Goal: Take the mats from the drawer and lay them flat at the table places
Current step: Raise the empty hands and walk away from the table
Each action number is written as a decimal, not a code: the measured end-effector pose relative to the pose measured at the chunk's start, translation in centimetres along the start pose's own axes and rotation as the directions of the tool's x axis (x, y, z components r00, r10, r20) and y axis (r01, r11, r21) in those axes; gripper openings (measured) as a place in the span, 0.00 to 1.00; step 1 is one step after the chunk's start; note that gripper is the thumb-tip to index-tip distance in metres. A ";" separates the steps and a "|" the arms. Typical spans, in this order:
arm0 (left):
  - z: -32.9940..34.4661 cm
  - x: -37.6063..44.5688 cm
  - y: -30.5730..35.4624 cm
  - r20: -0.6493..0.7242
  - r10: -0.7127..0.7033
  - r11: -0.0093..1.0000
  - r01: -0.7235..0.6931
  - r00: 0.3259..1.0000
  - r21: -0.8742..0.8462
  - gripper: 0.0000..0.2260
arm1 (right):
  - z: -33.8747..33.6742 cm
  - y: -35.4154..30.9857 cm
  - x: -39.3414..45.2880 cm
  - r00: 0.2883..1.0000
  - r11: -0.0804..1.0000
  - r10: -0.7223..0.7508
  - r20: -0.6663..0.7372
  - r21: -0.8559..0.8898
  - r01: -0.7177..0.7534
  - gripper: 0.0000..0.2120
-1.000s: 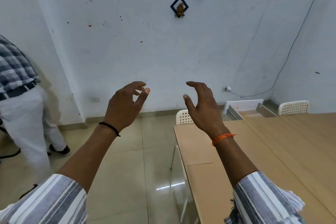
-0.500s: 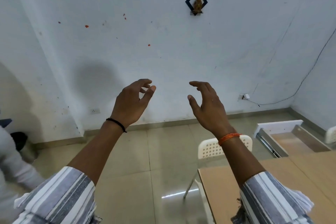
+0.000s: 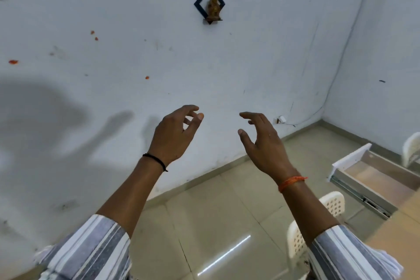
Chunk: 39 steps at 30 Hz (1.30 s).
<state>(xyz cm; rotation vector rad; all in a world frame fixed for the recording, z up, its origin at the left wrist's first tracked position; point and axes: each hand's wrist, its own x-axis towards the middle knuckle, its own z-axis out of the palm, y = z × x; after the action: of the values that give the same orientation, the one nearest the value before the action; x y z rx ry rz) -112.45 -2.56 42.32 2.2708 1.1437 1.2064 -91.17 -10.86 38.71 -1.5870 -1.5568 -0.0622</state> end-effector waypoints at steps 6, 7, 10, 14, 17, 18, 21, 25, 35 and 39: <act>4.6 9.7 -4.3 0.096 0.110 0.986 -0.097 0.989 -0.134 0.20 | 2.6 3.6 6.1 0.987 0.987 0.136 -0.085 -0.075 -0.142 0.18; 5.7 11.3 -5.0 0.110 0.126 0.982 -0.109 0.986 -0.152 0.20 | 2.9 4.5 7.1 0.983 0.983 0.153 -0.103 -0.083 -0.162 0.18; 9.2 16.2 -6.8 0.141 0.168 0.969 -0.137 0.976 -0.205 0.20 | 4.0 8.1 10.0 0.971 0.970 0.195 -0.140 -0.119 -0.212 0.18; 14.9 23.3 -8.5 0.172 0.229 0.952 -0.184 0.958 -0.245 0.20 | 5.1 14.4 14.9 0.950 0.950 0.247 -0.192 -0.145 -0.276 0.19; 19.9 29.0 -9.3 0.221 0.272 0.939 -0.207 0.937 -0.275 0.19 | 5.1 19.3 18.8 0.929 0.942 0.270 -0.254 -0.132 -0.310 0.19; 21.3 30.5 -9.5 0.240 0.283 0.935 -0.212 0.928 -0.284 0.19 | 5.0 20.6 19.9 0.919 0.937 0.283 -0.276 -0.125 -0.326 0.19; 26.8 35.8 -9.1 0.305 0.319 0.920 -0.216 0.897 -0.327 0.21 | 4.5 25.2 23.6 0.882 0.910 0.332 -0.333 -0.134 -0.393 0.19; 33.5 40.8 -7.9 0.367 0.376 0.888 -0.218 0.851 -0.404 0.18 | 3.6 30.1 26.8 0.837 0.869 0.396 -0.378 -0.141 -0.475 0.19; 53.0 50.4 -4.0 0.488 0.574 0.759 -0.202 0.657 -0.620 0.15 | -0.4 42.8 29.2 0.656 0.674 0.528 -0.539 -0.204 -0.710 0.19; 60.9 54.2 -1.8 0.503 0.655 0.696 -0.190 0.564 -0.693 0.14 | -1.5 47.8 31.4 0.565 0.578 0.550 -0.615 -0.208 -0.789 0.19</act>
<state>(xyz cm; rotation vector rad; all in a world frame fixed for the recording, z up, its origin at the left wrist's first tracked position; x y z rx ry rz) -47.06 45.48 34.76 2.2103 -0.1429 0.5025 -44.31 21.34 32.55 -2.2616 -0.4215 -0.3989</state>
